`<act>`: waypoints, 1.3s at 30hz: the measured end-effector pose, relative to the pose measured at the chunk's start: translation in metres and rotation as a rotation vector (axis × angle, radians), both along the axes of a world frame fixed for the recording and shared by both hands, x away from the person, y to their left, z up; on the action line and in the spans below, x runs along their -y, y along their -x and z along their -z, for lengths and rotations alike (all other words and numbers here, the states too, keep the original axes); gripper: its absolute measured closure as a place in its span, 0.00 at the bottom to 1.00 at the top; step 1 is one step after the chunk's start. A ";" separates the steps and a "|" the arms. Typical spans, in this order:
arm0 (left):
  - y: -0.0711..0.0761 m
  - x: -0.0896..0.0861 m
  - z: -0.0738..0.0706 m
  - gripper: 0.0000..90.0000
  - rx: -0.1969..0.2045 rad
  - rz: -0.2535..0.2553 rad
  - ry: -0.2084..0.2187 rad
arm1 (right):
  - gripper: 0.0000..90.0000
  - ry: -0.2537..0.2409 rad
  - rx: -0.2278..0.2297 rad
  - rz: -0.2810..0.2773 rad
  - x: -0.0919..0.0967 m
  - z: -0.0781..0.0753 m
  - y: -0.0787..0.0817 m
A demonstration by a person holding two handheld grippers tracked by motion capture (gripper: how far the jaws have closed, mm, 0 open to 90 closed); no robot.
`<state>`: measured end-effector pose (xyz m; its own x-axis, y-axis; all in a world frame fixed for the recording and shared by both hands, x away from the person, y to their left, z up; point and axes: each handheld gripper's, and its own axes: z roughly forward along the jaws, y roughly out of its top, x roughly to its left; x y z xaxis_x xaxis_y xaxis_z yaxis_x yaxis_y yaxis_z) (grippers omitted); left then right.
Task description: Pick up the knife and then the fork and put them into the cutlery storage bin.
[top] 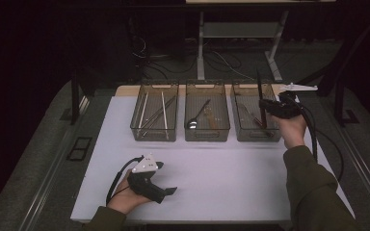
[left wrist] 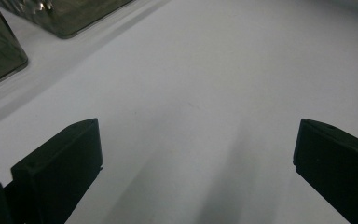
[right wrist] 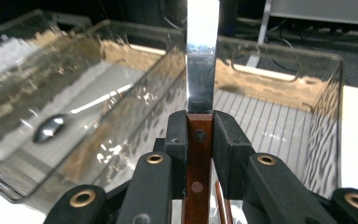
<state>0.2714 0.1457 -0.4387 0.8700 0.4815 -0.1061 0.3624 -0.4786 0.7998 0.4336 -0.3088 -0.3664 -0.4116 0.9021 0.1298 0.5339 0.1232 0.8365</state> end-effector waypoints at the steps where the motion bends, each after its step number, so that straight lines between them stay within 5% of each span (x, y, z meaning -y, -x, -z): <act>1: 0.000 0.000 0.000 0.00 0.000 0.000 0.001 | 0.85 0.005 -0.005 0.000 -0.001 0.002 -0.001; 23: 0.001 0.001 0.000 0.00 0.000 0.005 -0.004 | 0.80 0.120 -0.191 -0.019 -0.011 0.033 -0.011; 39: 0.000 0.001 0.000 0.00 -0.001 0.005 -0.005 | 0.43 0.046 -0.148 -0.023 -0.003 0.020 -0.004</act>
<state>0.2712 0.1447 -0.4389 0.8721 0.4780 -0.1047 0.3610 -0.4841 0.7971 0.4374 -0.3056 -0.3867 -0.4119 0.8989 0.1491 0.6477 0.1737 0.7419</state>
